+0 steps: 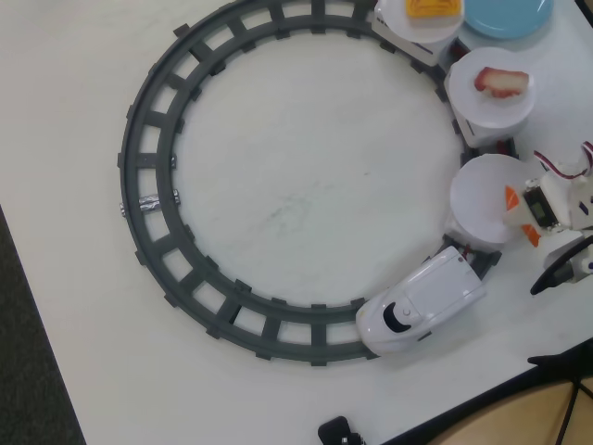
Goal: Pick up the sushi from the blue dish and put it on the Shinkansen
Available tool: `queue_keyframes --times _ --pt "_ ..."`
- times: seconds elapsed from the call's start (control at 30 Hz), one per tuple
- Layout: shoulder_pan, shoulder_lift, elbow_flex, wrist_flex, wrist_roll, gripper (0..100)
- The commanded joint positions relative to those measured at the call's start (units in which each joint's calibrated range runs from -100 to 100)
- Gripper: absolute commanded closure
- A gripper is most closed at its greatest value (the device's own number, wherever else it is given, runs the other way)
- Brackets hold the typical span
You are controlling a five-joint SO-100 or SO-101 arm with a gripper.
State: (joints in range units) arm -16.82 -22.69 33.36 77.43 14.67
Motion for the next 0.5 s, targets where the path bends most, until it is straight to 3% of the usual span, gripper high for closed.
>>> queue_keyframes --times 0.0,0.47 --pt "-0.17 -2.07 -0.06 -2.25 0.33 98" --pt "-0.52 1.53 2.27 -9.01 0.38 95"
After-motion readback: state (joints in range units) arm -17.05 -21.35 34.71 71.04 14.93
